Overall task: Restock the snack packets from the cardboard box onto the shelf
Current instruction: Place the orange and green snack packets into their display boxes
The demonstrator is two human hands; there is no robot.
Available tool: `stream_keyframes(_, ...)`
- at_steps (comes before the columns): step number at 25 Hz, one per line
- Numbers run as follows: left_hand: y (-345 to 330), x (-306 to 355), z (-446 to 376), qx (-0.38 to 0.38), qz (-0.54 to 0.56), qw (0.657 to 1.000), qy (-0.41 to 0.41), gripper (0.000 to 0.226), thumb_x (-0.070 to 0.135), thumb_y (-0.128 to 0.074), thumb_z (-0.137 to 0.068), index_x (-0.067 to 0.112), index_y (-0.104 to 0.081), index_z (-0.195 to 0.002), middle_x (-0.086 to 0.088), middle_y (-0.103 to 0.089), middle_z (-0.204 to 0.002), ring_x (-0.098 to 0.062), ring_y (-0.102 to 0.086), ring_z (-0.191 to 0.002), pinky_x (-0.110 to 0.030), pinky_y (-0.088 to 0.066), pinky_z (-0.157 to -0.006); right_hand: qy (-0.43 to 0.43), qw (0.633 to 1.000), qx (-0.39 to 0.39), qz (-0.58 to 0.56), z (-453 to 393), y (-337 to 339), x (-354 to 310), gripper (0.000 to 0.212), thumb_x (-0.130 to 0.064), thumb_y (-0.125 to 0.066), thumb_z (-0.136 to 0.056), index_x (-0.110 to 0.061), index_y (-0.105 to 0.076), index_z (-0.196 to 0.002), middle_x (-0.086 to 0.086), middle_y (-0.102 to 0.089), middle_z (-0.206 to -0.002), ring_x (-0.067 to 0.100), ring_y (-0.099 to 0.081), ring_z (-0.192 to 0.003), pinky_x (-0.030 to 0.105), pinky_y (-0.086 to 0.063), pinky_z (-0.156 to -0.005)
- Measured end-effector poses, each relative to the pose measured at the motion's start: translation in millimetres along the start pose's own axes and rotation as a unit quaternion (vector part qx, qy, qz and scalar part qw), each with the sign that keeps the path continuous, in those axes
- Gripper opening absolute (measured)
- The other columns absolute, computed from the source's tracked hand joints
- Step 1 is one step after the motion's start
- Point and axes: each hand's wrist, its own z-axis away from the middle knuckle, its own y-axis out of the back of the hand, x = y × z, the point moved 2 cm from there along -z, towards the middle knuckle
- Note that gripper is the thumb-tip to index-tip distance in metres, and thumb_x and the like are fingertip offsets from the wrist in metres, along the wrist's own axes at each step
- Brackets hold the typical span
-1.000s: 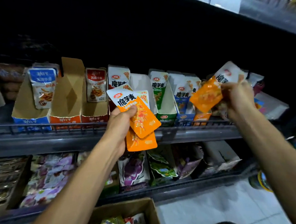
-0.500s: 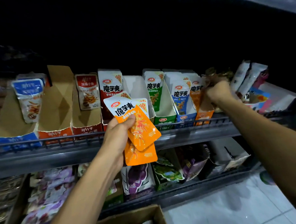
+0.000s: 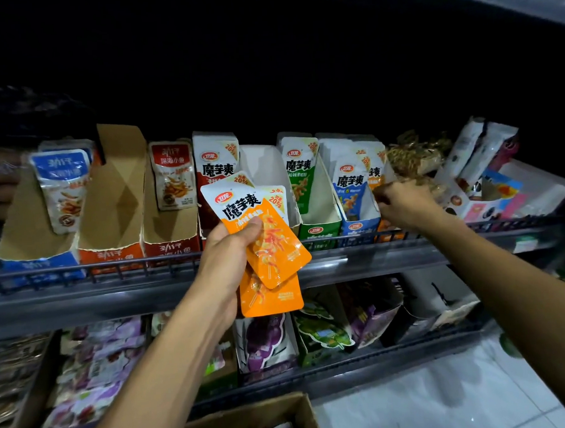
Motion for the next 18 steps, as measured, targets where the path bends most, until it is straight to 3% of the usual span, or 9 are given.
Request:
stream_keyframes(3,0,0,4,-0.003,-0.005,1.000,-0.003,0.009,0.020,-0.061,-0.097,0.019,-0.067,-0.103,-0.004,-0.076,-0.098,-0.019,-0.073,-0.080,-0.034,-0.056,-0.071,-0.016,0.978,-0.156,-0.136,2,2,-9,0.032,-0.024,-0.042,-0.101,-0.011,-0.059,-0.123,0.013,-0.058,-0.130,0.031,-0.054,-0.114,0.032,-0.042,-0.093)
stream_keyframes(6,1,1,5,-0.004,-0.002,1.000,-0.006,0.008,0.019,-0.061,-0.096,0.019,-0.067,-0.101,-0.004,-0.076,-0.098,-0.021,-0.072,-0.084,-0.036,-0.057,-0.075,-0.015,0.971,-0.162,-0.176,3,-1,-8,0.035,-0.025,-0.042,-0.102,-0.008,-0.055,-0.130,0.014,-0.053,-0.137,0.031,-0.051,-0.121,0.032,-0.039,-0.098)
stream_keyframes(10,2,3,5,-0.010,0.001,1.000,-0.013,0.007,0.018,-0.060,-0.097,0.020,-0.067,-0.098,-0.001,-0.076,-0.093,-0.019,-0.072,-0.081,-0.035,-0.057,-0.075,-0.013,0.986,-0.097,-0.132,2,-7,5,0.031,-0.022,-0.044,-0.097,-0.017,-0.061,-0.122,0.013,-0.062,-0.124,0.032,-0.057,-0.108,0.036,-0.048,-0.091)
stream_keyframes(11,1,2,5,-0.014,0.001,1.000,-0.013,0.008,0.018,-0.060,-0.097,0.020,-0.067,-0.099,-0.001,-0.076,-0.094,-0.019,-0.072,-0.081,-0.036,-0.057,-0.076,-0.012,0.992,-0.051,-0.111,5,-6,6,0.031,-0.021,-0.043,-0.094,-0.018,-0.064,-0.115,0.013,-0.066,-0.116,0.032,-0.060,-0.100,0.038,-0.050,-0.087)
stream_keyframes(13,1,2,7,-0.026,-0.002,0.999,-0.018,0.008,0.019,-0.060,-0.097,0.020,-0.066,-0.102,-0.002,-0.076,-0.095,-0.018,-0.072,-0.080,-0.035,-0.058,-0.074,-0.014,0.987,0.122,-0.100,18,3,2,0.029,-0.020,-0.041,-0.086,-0.017,-0.066,-0.099,0.011,-0.071,-0.096,0.030,-0.062,-0.080,0.041,-0.052,-0.077)
stream_keyframes(15,0,3,9,-0.047,-0.010,0.998,-0.027,0.009,0.019,-0.061,-0.096,0.021,-0.065,-0.104,-0.001,-0.076,-0.095,-0.014,-0.073,-0.076,-0.030,-0.059,-0.065,0.021,0.938,0.284,-0.196,48,21,-21,0.020,-0.014,-0.046,-0.088,-0.014,-0.065,-0.094,0.006,-0.069,-0.083,0.023,-0.058,-0.065,0.036,-0.049,-0.066)
stream_keyframes(16,-1,4,11,-0.058,-0.015,0.998,-0.032,0.011,0.018,-0.062,-0.095,0.022,-0.064,-0.105,0.000,-0.077,-0.095,-0.013,-0.074,-0.075,-0.028,-0.059,-0.062,0.062,0.914,0.311,-0.253,65,30,-40,0.016,-0.010,-0.049,-0.090,-0.013,-0.064,-0.094,0.003,-0.067,-0.081,0.019,-0.055,-0.063,0.033,-0.045,-0.061)
stream_keyframes(18,-4,5,14,-0.078,-0.020,0.996,-0.041,0.018,0.017,-0.066,-0.092,0.021,-0.063,-0.109,-0.001,-0.077,-0.099,-0.014,-0.074,-0.080,-0.028,-0.060,-0.062,0.126,0.871,0.238,-0.410,98,45,-84,0.009,-0.015,-0.057,-0.092,-0.016,-0.061,-0.100,-0.001,-0.064,-0.085,0.019,-0.057,-0.067,0.030,-0.044,-0.057)
